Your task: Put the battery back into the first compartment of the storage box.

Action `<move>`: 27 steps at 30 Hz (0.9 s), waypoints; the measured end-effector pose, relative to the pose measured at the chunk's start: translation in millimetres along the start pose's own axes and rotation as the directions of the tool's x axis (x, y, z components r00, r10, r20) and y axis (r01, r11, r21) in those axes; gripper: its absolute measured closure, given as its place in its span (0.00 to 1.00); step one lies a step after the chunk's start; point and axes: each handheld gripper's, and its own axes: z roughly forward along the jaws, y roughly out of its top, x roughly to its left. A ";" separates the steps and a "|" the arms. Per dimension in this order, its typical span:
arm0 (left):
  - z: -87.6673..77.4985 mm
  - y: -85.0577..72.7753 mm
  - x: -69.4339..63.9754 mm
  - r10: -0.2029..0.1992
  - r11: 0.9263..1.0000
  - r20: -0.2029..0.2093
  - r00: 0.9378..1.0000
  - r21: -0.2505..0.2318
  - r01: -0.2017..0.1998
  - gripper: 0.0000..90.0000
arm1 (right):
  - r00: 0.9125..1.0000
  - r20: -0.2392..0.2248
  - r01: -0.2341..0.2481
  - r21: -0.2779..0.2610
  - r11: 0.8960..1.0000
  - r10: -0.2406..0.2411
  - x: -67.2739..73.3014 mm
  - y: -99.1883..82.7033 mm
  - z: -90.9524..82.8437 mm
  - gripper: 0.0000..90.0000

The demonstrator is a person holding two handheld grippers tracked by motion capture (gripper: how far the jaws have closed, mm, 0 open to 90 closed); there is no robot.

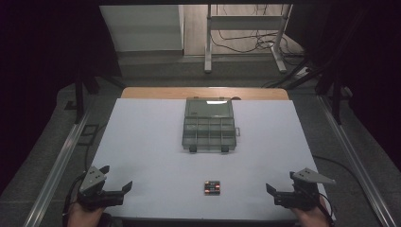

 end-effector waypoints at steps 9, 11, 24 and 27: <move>-1.2 -1.2 2.6 -0.026 1.000 0.007 1.000 -0.004 0.026 0.03 | 1.000 0.003 0.026 0.017 1.000 -0.026 2.8 1.3 2.9 0.00; -1.5 -1.2 1.9 -0.020 1.000 0.004 1.000 -0.005 0.020 0.03 | 1.000 0.003 0.027 0.018 0.999 -0.027 2.9 1.4 3.0 0.00; -3.9 -2.6 4.4 -0.029 0.999 0.013 0.999 -0.033 0.030 0.00 | 0.997 -0.006 0.074 0.061 0.995 -0.074 7.2 3.8 8.2 0.00; -3.5 -2.5 4.0 -0.025 0.999 0.006 1.000 -0.031 0.025 0.00 | 0.996 -0.003 0.089 0.066 0.994 -0.089 8.3 5.1 9.2 0.00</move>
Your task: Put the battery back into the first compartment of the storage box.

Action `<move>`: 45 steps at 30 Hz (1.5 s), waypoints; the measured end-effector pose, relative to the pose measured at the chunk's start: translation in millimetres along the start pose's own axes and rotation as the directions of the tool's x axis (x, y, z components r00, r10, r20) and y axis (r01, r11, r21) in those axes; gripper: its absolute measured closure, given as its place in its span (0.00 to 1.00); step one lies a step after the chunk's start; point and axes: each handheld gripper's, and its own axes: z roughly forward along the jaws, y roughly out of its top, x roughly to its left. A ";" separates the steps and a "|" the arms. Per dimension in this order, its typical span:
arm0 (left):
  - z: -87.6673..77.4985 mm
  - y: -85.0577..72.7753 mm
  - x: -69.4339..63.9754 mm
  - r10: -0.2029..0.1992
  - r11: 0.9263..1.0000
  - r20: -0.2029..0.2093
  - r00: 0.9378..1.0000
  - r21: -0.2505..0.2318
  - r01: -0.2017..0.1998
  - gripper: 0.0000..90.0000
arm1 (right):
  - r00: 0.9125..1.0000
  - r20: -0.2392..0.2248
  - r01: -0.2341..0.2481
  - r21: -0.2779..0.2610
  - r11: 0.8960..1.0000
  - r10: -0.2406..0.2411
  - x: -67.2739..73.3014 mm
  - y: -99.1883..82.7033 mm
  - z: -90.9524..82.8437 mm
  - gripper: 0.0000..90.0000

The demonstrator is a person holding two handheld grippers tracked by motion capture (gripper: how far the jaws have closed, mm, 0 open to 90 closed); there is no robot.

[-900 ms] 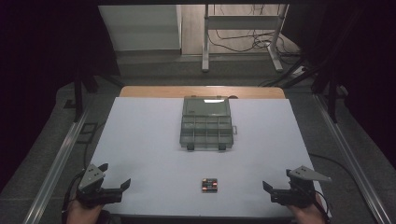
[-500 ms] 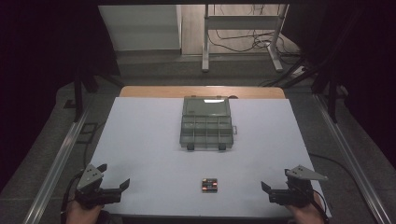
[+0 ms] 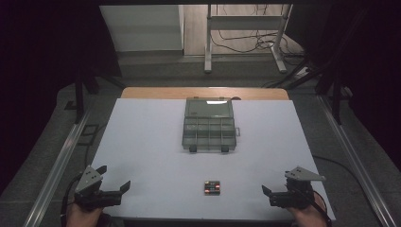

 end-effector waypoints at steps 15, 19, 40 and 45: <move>2.4 0.7 -1.9 0.023 0.999 0.006 1.000 0.022 -0.023 0.00 | 0.997 -0.027 0.075 0.015 0.997 -0.074 10.5 15.5 6.4 0.00; 2.5 0.8 -2.5 0.033 0.999 0.009 0.999 0.027 -0.033 0.00 | 0.996 -0.038 0.076 0.027 0.997 -0.075 12.8 19.7 9.1 0.00; 3.7 1.4 -3.9 0.044 0.998 0.006 0.999 0.040 -0.045 0.00 | 0.992 -0.092 0.095 0.050 0.994 -0.090 27.0 44.1 25.9 0.00; 3.8 1.3 -3.6 0.045 0.998 0.011 0.999 0.043 -0.045 0.00 | 0.987 -0.100 0.129 0.074 0.989 -0.122 34.8 52.5 33.4 0.00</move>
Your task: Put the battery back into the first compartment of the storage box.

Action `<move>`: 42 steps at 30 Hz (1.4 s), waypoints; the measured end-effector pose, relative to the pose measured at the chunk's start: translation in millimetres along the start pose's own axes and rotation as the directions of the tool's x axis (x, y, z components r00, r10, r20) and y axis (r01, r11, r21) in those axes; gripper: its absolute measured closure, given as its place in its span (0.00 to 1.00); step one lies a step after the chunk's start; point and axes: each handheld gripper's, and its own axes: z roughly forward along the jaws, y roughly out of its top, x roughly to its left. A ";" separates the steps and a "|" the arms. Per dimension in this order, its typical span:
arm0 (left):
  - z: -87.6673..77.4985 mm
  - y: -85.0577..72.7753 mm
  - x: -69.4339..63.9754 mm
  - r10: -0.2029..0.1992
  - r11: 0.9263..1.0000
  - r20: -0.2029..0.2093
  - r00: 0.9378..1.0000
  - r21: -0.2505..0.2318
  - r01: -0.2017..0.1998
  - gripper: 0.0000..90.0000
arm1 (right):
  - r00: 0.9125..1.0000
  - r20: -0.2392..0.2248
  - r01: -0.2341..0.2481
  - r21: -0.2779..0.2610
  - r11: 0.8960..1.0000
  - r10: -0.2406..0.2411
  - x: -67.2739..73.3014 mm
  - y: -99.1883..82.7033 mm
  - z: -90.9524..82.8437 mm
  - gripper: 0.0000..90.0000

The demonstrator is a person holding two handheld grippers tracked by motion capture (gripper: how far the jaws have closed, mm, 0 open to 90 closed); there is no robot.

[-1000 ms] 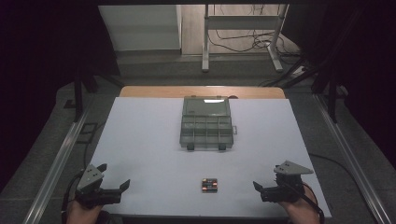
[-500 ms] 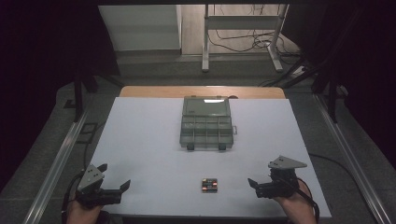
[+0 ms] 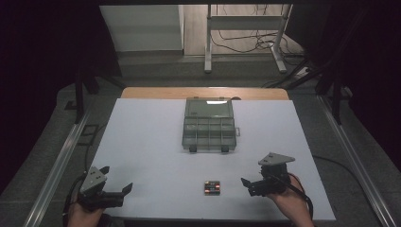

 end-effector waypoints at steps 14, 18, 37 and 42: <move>0.7 0.2 -0.3 0.004 1.000 0.004 1.000 0.007 -0.004 0.00 | 0.999 -0.028 0.017 0.052 0.998 -0.016 9.0 17.0 14.5 0.00; 0.9 0.3 -0.6 0.009 1.000 0.004 1.000 0.010 -0.009 0.00 | 0.998 -0.051 0.048 0.078 0.996 -0.044 14.1 22.4 20.5 0.00; 1.0 0.3 -0.7 0.012 1.000 0.006 1.000 0.012 -0.012 0.00 | 0.991 -0.095 0.105 0.121 0.987 -0.094 29.7 48.7 41.9 0.02; 1.1 0.1 -0.5 0.010 1.000 0.007 1.000 0.009 -0.010 0.00 | 0.988 -0.102 0.131 0.149 0.980 -0.117 34.6 53.5 50.2 0.04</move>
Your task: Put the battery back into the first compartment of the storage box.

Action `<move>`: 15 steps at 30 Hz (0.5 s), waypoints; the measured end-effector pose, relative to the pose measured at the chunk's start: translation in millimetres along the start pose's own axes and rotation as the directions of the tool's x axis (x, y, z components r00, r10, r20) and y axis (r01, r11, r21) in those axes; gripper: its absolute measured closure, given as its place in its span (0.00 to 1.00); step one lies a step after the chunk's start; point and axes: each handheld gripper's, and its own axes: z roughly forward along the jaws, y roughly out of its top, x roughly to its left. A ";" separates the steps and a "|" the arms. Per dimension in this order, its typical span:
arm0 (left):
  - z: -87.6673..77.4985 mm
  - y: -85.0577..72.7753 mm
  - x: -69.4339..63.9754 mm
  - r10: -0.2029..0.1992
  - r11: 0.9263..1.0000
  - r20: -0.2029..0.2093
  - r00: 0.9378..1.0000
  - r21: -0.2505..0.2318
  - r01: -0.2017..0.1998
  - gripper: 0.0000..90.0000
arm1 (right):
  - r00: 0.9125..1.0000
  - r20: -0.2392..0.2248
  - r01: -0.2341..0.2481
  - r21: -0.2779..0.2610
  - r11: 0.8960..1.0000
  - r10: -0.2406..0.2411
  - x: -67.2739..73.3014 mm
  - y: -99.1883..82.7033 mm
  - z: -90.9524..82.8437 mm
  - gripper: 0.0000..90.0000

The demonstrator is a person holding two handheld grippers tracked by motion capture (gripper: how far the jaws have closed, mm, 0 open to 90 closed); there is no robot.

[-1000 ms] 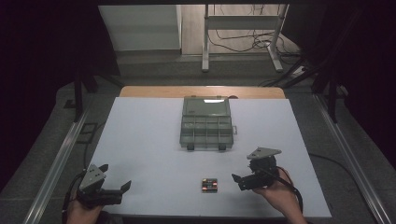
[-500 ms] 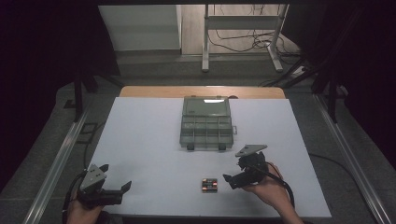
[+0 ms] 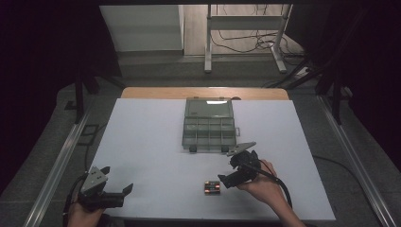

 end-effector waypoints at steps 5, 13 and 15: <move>0.0 0.0 -0.1 0.001 1.000 0.000 1.000 0.000 -0.001 0.00 | 0.999 -0.019 0.029 0.035 0.999 -0.028 6.7 7.5 7.7 0.11; -0.1 -0.1 0.0 0.003 1.000 0.002 1.000 -0.001 -0.003 0.00 | 0.994 -0.080 0.085 0.099 0.991 -0.077 16.0 18.5 22.0 0.30; -0.2 -0.2 0.0 0.004 1.000 0.003 1.000 -0.001 -0.004 0.00 | 0.993 -0.081 0.097 0.109 0.989 -0.089 17.9 20.7 25.9 0.33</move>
